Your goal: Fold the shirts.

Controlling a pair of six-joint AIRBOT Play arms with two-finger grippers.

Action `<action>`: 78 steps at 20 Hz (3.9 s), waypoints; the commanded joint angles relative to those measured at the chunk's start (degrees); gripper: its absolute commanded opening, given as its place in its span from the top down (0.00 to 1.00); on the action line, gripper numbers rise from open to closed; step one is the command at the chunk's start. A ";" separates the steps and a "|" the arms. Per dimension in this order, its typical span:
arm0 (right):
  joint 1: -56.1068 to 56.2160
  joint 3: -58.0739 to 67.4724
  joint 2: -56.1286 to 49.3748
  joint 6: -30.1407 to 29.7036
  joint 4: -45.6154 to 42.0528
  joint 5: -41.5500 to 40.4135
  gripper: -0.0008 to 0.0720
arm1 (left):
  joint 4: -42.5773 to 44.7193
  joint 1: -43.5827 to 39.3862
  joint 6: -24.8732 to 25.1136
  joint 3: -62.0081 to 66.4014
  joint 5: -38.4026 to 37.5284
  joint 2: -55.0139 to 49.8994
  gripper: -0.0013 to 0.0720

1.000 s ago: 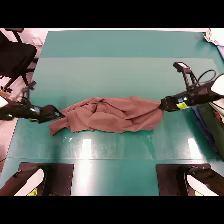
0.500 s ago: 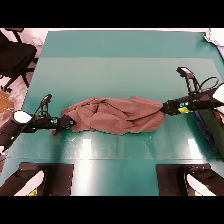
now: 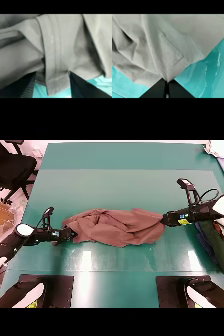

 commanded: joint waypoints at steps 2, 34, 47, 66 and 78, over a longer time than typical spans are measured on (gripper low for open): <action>-0.04 -0.02 0.00 0.04 0.00 -0.72 0.97 | -11.63 0.00 10.78 -0.02 -2.21 -1.92 0.34; -24.94 46.66 0.04 -4.22 9.07 -3.26 0.96 | -7.74 0.28 18.56 83.82 -7.23 -0.22 0.95; -24.59 35.34 3.58 -4.66 29.57 0.48 0.96 | 9.55 0.28 18.67 92.06 -9.60 3.58 0.96; -4.35 -10.12 27.32 1.25 13.27 -16.31 0.96 | 4.17 -20.44 27.21 91.60 -15.41 -25.64 0.95; -8.66 -17.53 11.47 1.18 8.83 -18.60 0.96 | 4.44 -26.91 27.21 88.28 -9.11 -45.18 0.95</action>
